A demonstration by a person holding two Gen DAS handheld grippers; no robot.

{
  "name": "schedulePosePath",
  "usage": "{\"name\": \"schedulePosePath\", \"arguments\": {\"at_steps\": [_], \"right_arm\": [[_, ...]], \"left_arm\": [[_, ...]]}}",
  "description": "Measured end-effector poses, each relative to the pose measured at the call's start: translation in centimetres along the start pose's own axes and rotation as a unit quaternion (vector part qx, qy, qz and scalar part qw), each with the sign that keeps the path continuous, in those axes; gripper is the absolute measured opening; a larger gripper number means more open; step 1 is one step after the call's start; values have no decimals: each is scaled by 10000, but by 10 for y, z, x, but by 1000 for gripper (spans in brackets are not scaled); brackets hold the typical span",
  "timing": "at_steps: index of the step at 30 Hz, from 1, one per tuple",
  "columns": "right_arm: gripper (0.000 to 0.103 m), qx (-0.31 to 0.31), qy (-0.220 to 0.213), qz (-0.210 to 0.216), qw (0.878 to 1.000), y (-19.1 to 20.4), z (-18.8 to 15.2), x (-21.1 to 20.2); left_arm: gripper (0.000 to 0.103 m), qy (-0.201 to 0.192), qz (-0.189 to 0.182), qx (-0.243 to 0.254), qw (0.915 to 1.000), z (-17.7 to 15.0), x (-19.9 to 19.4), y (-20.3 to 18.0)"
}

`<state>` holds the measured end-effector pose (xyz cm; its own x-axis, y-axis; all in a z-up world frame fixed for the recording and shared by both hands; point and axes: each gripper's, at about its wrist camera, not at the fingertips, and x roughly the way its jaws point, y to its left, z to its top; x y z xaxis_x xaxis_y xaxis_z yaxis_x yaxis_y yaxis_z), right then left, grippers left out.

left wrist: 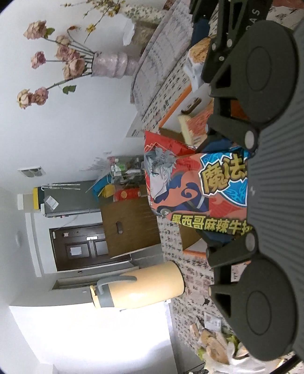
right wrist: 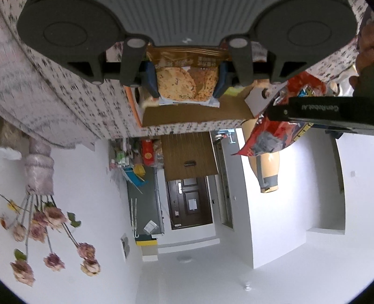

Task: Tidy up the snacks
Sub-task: 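Carry the chip bag and cracker packet over the box and lower them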

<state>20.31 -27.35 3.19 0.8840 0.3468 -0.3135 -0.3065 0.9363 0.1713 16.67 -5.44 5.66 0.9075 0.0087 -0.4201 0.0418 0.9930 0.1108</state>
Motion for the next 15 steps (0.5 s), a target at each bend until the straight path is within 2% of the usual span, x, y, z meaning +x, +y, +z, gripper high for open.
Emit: {"name": "schedulePosePath", "arguments": {"at_steps": [9, 15], "right_arm": [[48, -112, -6, 63, 9999, 6, 31, 53], [48, -73, 205, 36, 9998, 6, 32, 93]], "left_arm": [[65, 165, 142, -253, 9994, 8, 42, 15], [65, 336, 249, -421, 9982, 3, 70, 22]]}}
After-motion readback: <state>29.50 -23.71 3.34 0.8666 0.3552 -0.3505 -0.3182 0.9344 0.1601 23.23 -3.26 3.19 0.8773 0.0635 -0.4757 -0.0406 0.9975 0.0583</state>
